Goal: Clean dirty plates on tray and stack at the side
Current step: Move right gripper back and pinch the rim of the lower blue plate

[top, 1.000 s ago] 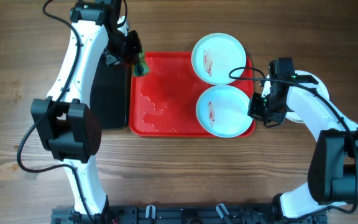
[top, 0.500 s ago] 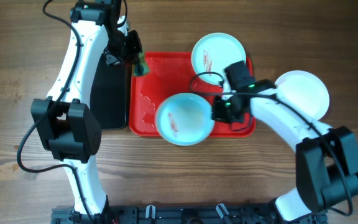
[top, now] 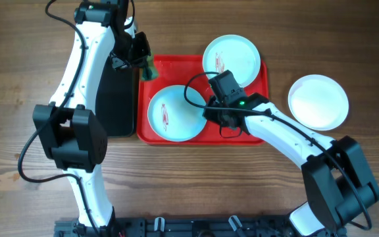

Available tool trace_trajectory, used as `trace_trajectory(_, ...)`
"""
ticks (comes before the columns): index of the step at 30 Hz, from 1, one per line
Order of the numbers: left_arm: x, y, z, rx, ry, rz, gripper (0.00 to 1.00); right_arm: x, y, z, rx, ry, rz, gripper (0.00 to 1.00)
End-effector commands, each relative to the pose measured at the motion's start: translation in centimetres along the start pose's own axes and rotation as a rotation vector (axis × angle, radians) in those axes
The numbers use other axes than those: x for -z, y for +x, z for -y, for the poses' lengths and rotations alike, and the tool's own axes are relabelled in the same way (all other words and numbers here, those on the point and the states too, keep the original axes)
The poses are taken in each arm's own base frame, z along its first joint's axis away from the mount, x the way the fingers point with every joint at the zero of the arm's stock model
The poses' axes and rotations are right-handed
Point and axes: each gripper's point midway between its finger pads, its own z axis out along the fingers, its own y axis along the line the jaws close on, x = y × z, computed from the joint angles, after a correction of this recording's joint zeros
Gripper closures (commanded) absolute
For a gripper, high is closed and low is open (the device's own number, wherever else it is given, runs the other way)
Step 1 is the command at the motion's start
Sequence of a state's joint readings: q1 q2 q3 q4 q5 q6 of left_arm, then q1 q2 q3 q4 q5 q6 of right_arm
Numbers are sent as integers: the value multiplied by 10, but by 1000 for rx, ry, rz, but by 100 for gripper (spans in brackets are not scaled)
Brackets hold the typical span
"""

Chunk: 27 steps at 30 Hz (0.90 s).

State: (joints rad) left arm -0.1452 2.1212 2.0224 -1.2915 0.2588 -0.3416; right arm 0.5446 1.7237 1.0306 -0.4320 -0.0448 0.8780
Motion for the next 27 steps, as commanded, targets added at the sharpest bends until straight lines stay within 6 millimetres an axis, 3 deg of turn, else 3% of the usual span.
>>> trace_trajectory(1, -2, 1, 3, -28, -1, -1, 96, 4, -18, -6, 179, -9, 92, 59)
trace_trajectory(6, -2, 1, 3, -27, -2, -2, 96, -6, -23, -8, 311, -10, 105, 58)
trace_trajectory(11, -2, 0, 3, -29, -2, 0, 96, -38, -9, -4, 323, -30, 26, 58)
trace_trajectory(14, -2, 0, 2, -29, -9, 1, 96, -47, -4, -9, 330, -62, 5, 61)
trace_trajectory(17, -2, 0, 2, -29, -12, 2, 96, -50, -6, -11, 336, -71, 16, 68)
trace_trajectory(23, -2, 1, 2, -30, -12, 2, 96, -55, -9, -4, 310, -33, 28, 93)
trace_trajectory(27, -2, 2, 2, -29, -15, -5, 96, -56, -8, 3, 140, -14, 14, 96)
